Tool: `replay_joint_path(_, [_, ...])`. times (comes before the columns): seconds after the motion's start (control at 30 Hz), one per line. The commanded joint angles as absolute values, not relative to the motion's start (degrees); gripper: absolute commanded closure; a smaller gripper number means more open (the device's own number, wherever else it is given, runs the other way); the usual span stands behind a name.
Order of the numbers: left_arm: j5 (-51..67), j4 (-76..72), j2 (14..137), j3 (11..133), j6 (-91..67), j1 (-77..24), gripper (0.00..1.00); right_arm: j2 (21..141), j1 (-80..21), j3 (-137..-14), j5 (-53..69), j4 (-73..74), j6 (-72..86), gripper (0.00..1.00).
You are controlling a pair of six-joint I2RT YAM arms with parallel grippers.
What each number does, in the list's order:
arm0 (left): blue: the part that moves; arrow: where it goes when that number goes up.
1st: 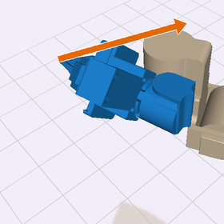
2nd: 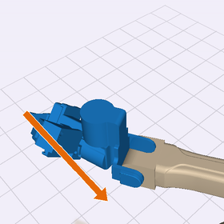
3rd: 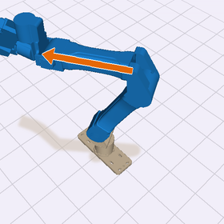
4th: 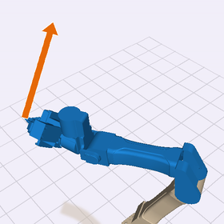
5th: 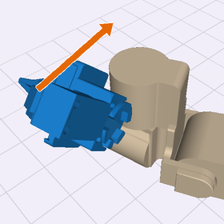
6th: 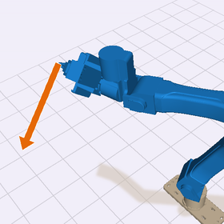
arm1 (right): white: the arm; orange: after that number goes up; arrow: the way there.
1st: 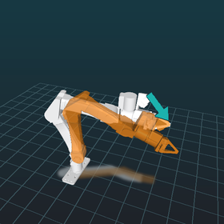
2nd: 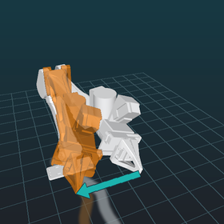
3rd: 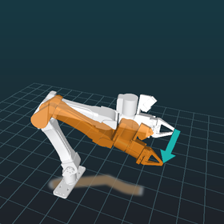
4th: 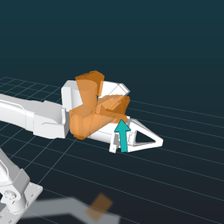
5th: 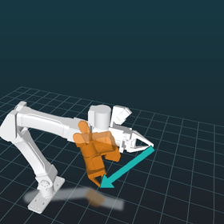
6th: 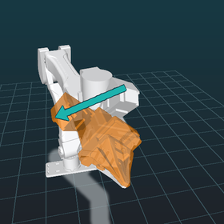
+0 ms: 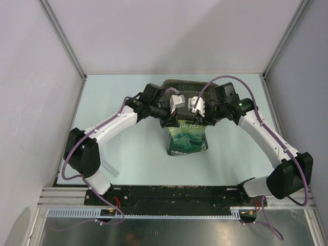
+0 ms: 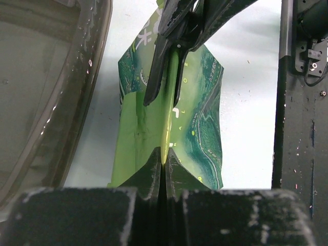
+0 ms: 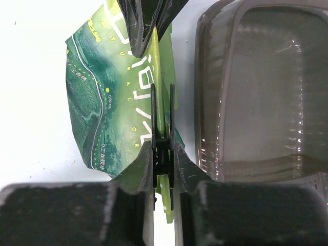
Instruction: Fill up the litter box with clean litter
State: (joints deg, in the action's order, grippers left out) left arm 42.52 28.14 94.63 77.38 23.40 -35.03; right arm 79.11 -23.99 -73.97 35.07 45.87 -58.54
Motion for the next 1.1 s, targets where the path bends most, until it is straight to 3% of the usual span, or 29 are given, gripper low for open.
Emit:
replay_joint_path(0.0, [42.63, 25.49, 94.92, 79.54, 23.64, -33.93, 0.98, 77.17, -22.68, -76.38, 36.38, 44.83, -59.06, 1.00])
replay_joint_path(0.37, [42.63, 25.49, 95.18, 79.54, 24.52, -33.58, 0.98, 71.63, -13.20, -79.63, 38.23, 45.71, -48.29, 1.00])
replay_joint_path(0.53, [43.07, 25.49, 95.80, 80.68, 24.17, -33.66, 0.97, 74.43, 10.93, -74.90, 45.61, 41.05, -24.76, 1.00])
replay_joint_path(0.73, [43.07, 25.40, 96.24, 81.56, 24.17, -33.66, 0.96, 78.12, 23.45, -66.28, 48.07, 41.48, -18.55, 1.00])
replay_joint_path(0.93, [42.72, 25.49, 96.24, 81.56, 23.29, -33.57, 0.96, 85.42, 25.49, -59.42, 49.57, 45.35, -21.88, 0.99])
replay_joint_path(1.07, [42.19, 25.49, 95.89, 81.39, 22.59, -33.66, 0.95, 89.20, 24.00, -54.85, 49.31, 40.18, -21.36, 0.99])
